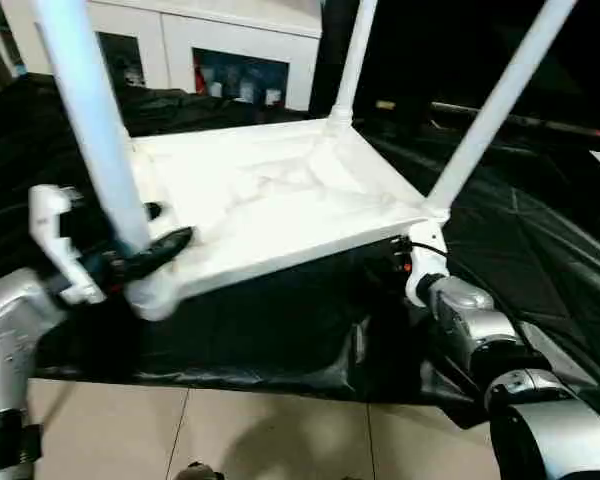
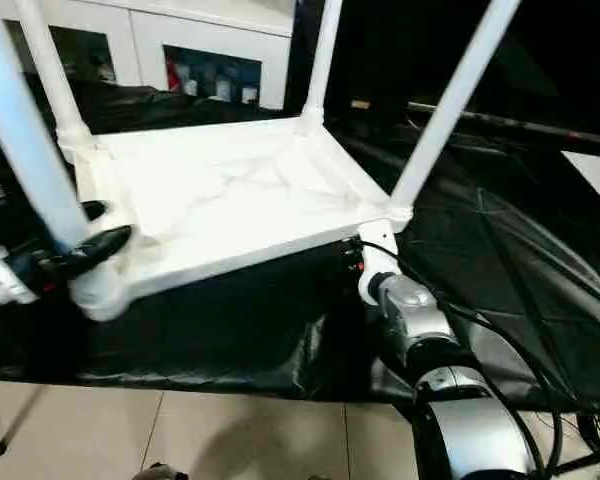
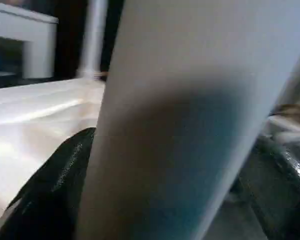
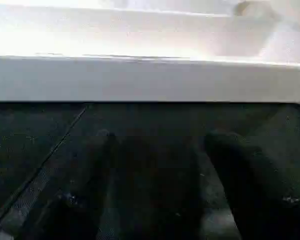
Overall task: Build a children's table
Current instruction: Rotate table base
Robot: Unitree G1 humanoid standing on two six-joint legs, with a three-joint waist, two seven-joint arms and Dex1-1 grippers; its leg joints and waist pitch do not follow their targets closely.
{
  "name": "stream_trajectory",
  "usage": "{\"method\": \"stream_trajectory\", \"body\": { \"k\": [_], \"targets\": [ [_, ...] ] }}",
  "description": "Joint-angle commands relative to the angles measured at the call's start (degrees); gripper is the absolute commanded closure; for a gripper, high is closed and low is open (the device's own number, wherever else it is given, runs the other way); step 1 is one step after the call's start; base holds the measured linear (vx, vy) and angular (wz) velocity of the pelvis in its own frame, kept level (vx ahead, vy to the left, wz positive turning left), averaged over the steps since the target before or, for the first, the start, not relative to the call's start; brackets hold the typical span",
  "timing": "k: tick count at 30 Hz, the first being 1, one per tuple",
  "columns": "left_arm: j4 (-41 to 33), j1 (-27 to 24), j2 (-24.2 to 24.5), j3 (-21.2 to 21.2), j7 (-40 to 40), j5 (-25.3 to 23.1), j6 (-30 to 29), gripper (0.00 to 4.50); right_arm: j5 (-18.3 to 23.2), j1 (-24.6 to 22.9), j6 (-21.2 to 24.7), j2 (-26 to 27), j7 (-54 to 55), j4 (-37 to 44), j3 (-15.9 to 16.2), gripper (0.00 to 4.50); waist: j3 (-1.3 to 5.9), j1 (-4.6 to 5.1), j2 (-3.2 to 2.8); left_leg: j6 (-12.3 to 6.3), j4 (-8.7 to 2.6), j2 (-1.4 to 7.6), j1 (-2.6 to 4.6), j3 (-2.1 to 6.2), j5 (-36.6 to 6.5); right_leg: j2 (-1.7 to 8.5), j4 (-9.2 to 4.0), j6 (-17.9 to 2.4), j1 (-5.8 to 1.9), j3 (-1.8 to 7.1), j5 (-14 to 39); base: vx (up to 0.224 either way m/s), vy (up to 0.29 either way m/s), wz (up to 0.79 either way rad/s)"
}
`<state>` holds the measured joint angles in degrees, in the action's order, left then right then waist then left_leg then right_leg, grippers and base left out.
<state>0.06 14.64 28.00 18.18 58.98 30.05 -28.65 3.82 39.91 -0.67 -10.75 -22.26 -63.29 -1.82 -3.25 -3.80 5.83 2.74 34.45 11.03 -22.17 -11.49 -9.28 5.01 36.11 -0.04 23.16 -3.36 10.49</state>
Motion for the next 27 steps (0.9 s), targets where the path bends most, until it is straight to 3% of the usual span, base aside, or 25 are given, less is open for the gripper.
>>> {"method": "stream_trajectory", "body": {
  "k": [1, 6, 7, 8, 10, 15, 16, 17, 18, 19, 21, 22, 24, 27],
  "targets": [
    [-4.17, 2.18, -1.15, -4.95, 2.35, 2.92, -2.71, 0.05, -0.45, 1.95, 0.15, 0.07, 0.40, -0.99, 0.22, 1.23, 3.65, 0.03, -1.60, 3.96, -4.71, 2.31, 1.98, 1.16, -19.68, 2.87, -4.16, -11.08, -1.30, 2.54, 13.62, 0.000, 0.000, 0.00],
    [-9.08, 4.50, -2.22, -14.05, 6.01, 4.64, -6.86, 0.05, -1.51, 3.33, 0.25, 0.92, 0.65, -2.35, 0.85, 1.23, 3.58, -0.53, -1.66, 4.68, -4.80, 2.35, 2.01, 1.09, -19.10, 2.83, -4.03, -10.62, -1.37, 2.54, 13.24, 0.000, 0.000, 0.00],
    [-9.08, 4.50, -2.22, -14.05, 6.01, 4.64, -6.86, 0.05, -1.51, 3.33, 0.25, 0.92, 0.65, -2.35, 0.85, 1.23, 3.62, -0.56, -1.62, 4.85, -4.77, 2.26, 1.83, 1.10, -18.73, 2.92, -3.96, -10.25, -1.61, 2.57, 13.22, 0.000, 0.000, 0.00],
    [-10.60, 5.27, -2.77, -17.05, 7.10, 5.12, -8.15, 0.05, -1.60, 3.51, 0.21, 1.17, 0.44, -2.45, 0.86, 1.23, 3.61, -0.50, -1.55, 4.92, -4.82, 2.26, 1.79, 1.09, -18.82, 2.87, -4.03, -10.07, -1.66, 2.55, 13.43, 0.000, 0.000, 0.00],
    [-11.74, 5.98, -3.36, -19.27, 7.82, 5.55, -9.19, 0.05, -1.70, 3.59, 0.10, 1.31, 0.17, -2.51, 0.90, 1.23, 3.68, -0.28, -1.73, 5.20, -4.75, 2.24, 1.75, 1.06, -18.60, 2.80, -4.03, -10.07, -1.74, 2.56, 12.47, 0.000, 0.000, 0.00],
    [-11.85, 10.59, -8.41, -26.66, 8.70, 6.03, -10.08, 0.05, -1.81, 3.58, -0.64, 1.88, -1.31, -2.67, 1.00, 1.23, 3.68, 0.53, -1.39, 4.90, -4.62, 2.15, 1.27, 1.22, -18.30, 2.99, -4.21, -9.90, -2.14, 2.53, 14.14, 0.000, 0.000, 0.00],
    [-11.80, 10.64, -8.48, -26.70, 8.70, 6.00, -10.05, 0.05, -1.81, 3.57, -0.64, 1.89, -1.32, -2.67, 1.01, 1.23, 3.71, 1.00, -2.11, 5.10, -4.66, 2.08, 1.12, 1.28, -18.57, 2.91, -4.34, -9.95, -2.24, 2.51, 13.80, 0.000, 0.000, 0.00],
    [-10.91, 11.56, -9.56, -27.42, 8.66, 5.53, -9.49, 0.05, -1.90, 3.50, -0.65, 2.02, -1.51, -2.60, 1.13, 1.23, 3.75, 1.19, -1.79, 5.00, -4.60, 2.06, 0.99, 1.32, -18.36, 2.87, -4.23, -10.05, -2.38, 2.47, 13.49, 0.000, 0.000, 0.00],
    [-9.59, 12.87, -11.03, -28.40, 8.46, 4.88, -8.69, 0.05, -2.03, 3.42, -0.77, 2.25, -1.80, -2.51, 1.32, 1.23, 3.82, 1.31, -2.08, 4.60, -4.48, 1.99, 1.25, 1.21, -18.33, 2.81, -4.39, -10.45, -2.21, 2.50, 13.01, 0.000, 0.000, 0.00],
    [-7.57, 14.57, -13.00, -29.56, 8.03, 3.47, -7.07, 0.05, -2.04, 3.32, -0.97, 2.57, -2.25, -2.34, 1.45, 1.23, 3.81, 1.42, -1.90, 4.16, -4.39, 2.02, 1.18, 1.21, -17.87, 2.84, -4.30, -11.02, -2.35, 2.52, 12.23, 0.000, 0.000, 0.00],
    [-1.68, 18.23, -17.34, -31.83, 5.94, -1.07, -2.73, 0.05, -2.18, 3.20, -1.17, 3.34, -2.51, -2.03, 1.73, 1.23, 3.67, 1.52, -2.05, 3.54, -4.29, 1.97, 1.32, 1.09, -17.99, 2.72, -4.68, -11.16, -2.14, 2.57, 12.67, 0.000, 0.000, 0.00],
    [0.58, 19.33, -18.56, -32.43, 5.39, -2.64, -0.71, 0.05, -2.22, 3.24, -1.19, 3.70, -2.59, -1.98, 1.78, 1.23, 3.74, 1.48, -2.45, 3.51, -4.38, 1.99, 1.16, 1.33, -18.04, 2.88, -4.64, -10.94, -2.47, 2.51, 13.31, 0.000, 0.000, 0.00],
    [3.15, 20.53, -19.69, -32.90, 4.10, -4.23, 0.66, 0.05, -2.25, 3.29, -1.20, 4.00, -2.61, -1.94, 1.82, 1.23, 3.88, 1.70, -2.01, 3.24, -4.37, 2.01, 0.91, 1.39, -17.48, 2.90, -4.59, -10.85, -2.71, 2.45, 12.85, 0.000, 0.000, 0.00],
    [9.69, 23.54, -21.50, -34.63, 1.01, -8.24, 5.23, 0.05, -1.96, 3.50, -1.36, 5.02, -3.30, -1.92, 1.73, 1.23, 4.02, 1.79, -2.48, 2.04, -4.28, 2.04, 0.89, 1.40, -16.05, 2.92, -4.41, -12.16, -2.74, 2.43, 9.92, 0.000, 0.000, 0.00]
  ]
}}
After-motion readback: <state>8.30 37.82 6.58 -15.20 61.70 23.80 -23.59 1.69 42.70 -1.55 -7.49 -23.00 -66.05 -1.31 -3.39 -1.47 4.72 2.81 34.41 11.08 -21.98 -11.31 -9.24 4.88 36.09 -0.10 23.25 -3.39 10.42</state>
